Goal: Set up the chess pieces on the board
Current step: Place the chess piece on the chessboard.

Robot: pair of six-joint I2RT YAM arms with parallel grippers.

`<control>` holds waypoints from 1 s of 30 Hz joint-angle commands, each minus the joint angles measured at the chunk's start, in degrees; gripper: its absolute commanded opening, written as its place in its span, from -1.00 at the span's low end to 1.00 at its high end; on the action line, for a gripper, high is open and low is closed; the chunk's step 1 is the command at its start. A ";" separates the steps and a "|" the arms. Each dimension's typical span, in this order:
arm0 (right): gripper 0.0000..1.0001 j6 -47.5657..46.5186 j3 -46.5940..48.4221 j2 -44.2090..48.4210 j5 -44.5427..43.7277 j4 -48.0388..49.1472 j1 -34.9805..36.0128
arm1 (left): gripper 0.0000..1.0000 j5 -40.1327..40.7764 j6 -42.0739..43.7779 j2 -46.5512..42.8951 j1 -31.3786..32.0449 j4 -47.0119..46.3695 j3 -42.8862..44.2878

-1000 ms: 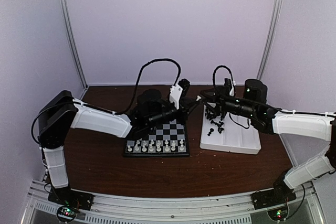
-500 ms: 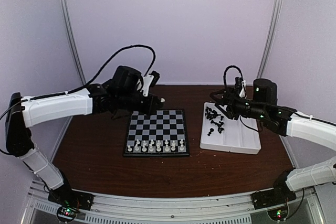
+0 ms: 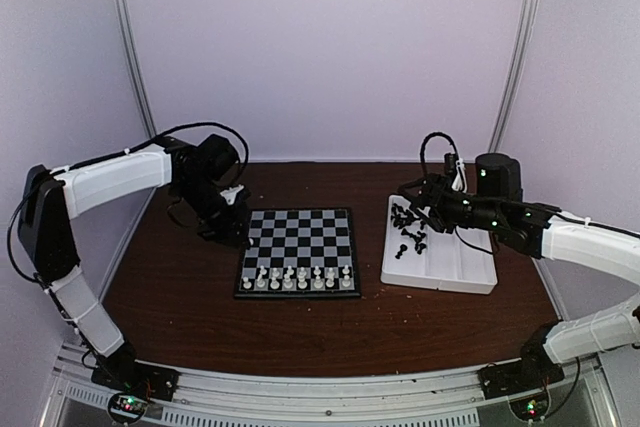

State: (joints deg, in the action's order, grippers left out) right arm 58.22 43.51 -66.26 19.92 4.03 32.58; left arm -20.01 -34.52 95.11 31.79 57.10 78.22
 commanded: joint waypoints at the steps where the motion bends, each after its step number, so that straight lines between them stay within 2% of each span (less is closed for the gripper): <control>1: 0.24 -0.96 -0.41 1.62 -0.48 -0.36 -0.50 | -1.00 -4.43 -0.14 9.03 -2.70 9.47 6.60; 5: 0.24 -1.15 -1.17 2.77 -1.00 -1.16 -0.80 | -1.00 -8.27 2.21 14.26 -3.22 9.61 8.68; 12: 0.24 -1.13 -2.10 3.82 -1.24 -1.68 -1.37 | -1.00 -6.05 4.00 18.76 -4.64 13.20 10.99; 30: 0.24 -0.49 -2.50 1.57 0.22 0.45 -2.15 | -1.00 -5.32 5.15 22.68 -5.15 14.36 10.79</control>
State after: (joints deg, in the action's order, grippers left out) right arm 58.22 41.80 -64.55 19.73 2.87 30.87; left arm -25.02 -30.59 116.57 27.05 70.04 87.88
